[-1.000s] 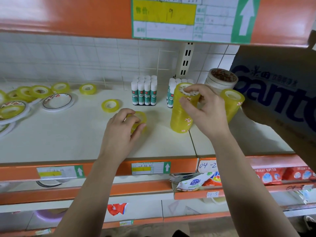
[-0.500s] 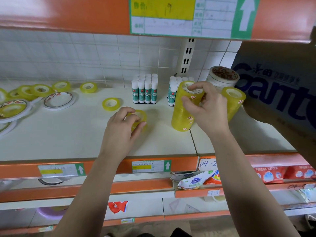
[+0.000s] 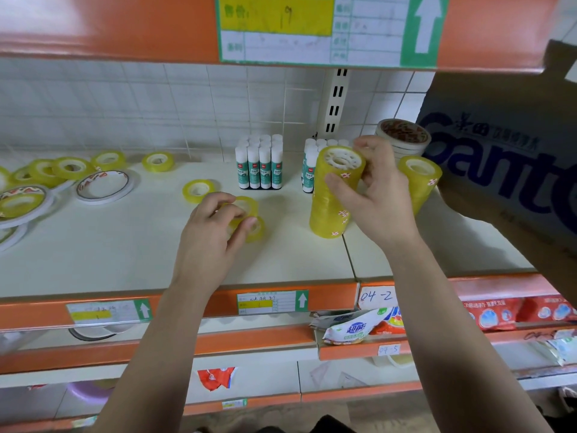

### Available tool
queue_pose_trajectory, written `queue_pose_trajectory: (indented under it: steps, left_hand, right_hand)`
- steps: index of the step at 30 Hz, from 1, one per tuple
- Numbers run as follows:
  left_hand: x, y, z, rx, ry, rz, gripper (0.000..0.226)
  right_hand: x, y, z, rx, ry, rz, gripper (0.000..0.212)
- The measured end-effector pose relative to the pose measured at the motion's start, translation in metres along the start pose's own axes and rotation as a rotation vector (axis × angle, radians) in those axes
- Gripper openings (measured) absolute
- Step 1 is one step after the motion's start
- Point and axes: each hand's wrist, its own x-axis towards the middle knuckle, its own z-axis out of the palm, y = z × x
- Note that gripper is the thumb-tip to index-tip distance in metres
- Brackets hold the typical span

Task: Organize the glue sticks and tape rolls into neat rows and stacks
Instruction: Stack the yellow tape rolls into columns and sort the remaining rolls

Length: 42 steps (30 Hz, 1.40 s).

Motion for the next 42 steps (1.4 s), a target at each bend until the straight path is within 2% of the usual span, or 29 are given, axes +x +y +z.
queue_pose_trajectory:
  steps: [6, 11, 15, 20, 31, 36, 42]
  left_hand:
    - [0.001, 0.002, 0.007, 0.035, -0.050, 0.029, 0.015]
    - [-0.002, 0.000, 0.013, 0.067, -0.149, -0.007, 0.020]
    - [-0.003, 0.003, 0.010, 0.050, -0.158, -0.047, 0.036]
    - [-0.001, 0.000, 0.010, 0.031, -0.151, -0.075, 0.021]
    - [0.001, -0.003, 0.012, 0.073, -0.129, -0.081, 0.021]
    - [0.000, -0.004, 0.011, 0.069, -0.064, -0.079, 0.020]
    - [0.001, -0.004, 0.012, 0.065, -0.081, -0.053, 0.019]
  right_hand:
    - [0.005, -0.003, -0.017, -0.075, 0.089, -0.128, 0.029]
    - [0.005, -0.001, -0.025, -0.054, 0.165, -0.158, 0.026]
    - [0.003, 0.001, -0.023, -0.063, 0.147, -0.154, 0.025]
    - [0.002, 0.001, -0.018, -0.090, 0.134, -0.161, 0.024]
    - [0.004, -0.001, -0.019, -0.083, 0.141, -0.169, 0.022]
    - [0.004, -0.001, -0.023, -0.073, 0.153, -0.177, 0.024]
    - [0.004, 0.002, -0.028, -0.055, 0.153, -0.170, 0.027]
